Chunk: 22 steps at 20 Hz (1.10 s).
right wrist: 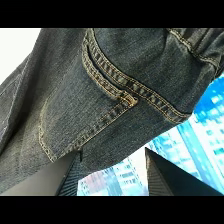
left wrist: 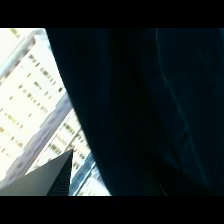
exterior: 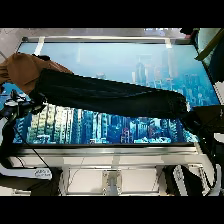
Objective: Fold the clothes and pants, and hang the long-sleeved shirts on hangers.
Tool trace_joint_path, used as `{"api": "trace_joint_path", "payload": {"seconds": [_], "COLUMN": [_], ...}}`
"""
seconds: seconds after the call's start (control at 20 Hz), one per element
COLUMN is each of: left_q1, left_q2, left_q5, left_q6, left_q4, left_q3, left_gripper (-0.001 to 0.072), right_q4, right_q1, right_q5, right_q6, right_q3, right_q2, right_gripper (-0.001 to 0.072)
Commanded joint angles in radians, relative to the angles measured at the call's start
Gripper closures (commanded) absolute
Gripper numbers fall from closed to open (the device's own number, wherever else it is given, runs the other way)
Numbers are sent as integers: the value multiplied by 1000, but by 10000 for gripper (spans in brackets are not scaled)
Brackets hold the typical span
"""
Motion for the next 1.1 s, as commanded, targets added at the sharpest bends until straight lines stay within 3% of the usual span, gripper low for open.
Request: {"api": "trace_joint_path", "payload": {"seconds": [0.0,0.1,0.25,0.3,0.35,0.55,0.7,0.8,0.9,1.05], "left_q1": [-1,-14,-55,-68,-77,-44,7,18,18,10], "left_q2": [-65,-93,-134,-145,-145,-83,13,66,95,95], "left_q5": [2,12,20,20,20,-21,-82,-105,-129,-146], "left_q6": [19,62,68,68,68,68,68,68,68,68], "left_q4": [-38,-89,-108,-108,-107,-107,-68,13,59,58], "left_q3": [44,73,122,135,140,148,148,148,148,148], "left_gripper": [219,222,369,463,665,685,686,686,686,685], "right_q4": [5,7,15,23,28,-21,-110,-89,-2,102], "right_q1": [-1,-1,-1,-1,-1,-2,-19,-68,-101,-79], "right_q5": [2,2,2,1,1,6,66,66,-39,-68], "right_q6": [-1,0,2,2,2,3,93,116,148,34], "right_q3": [0,0,0,0,0,62,57,-20,-101,-124], "right_q2": [1,1,1,1,1,1,0,0,-10,-111], "right_gripper": [256,256,257,257,257,257,256,254,240,155]}}
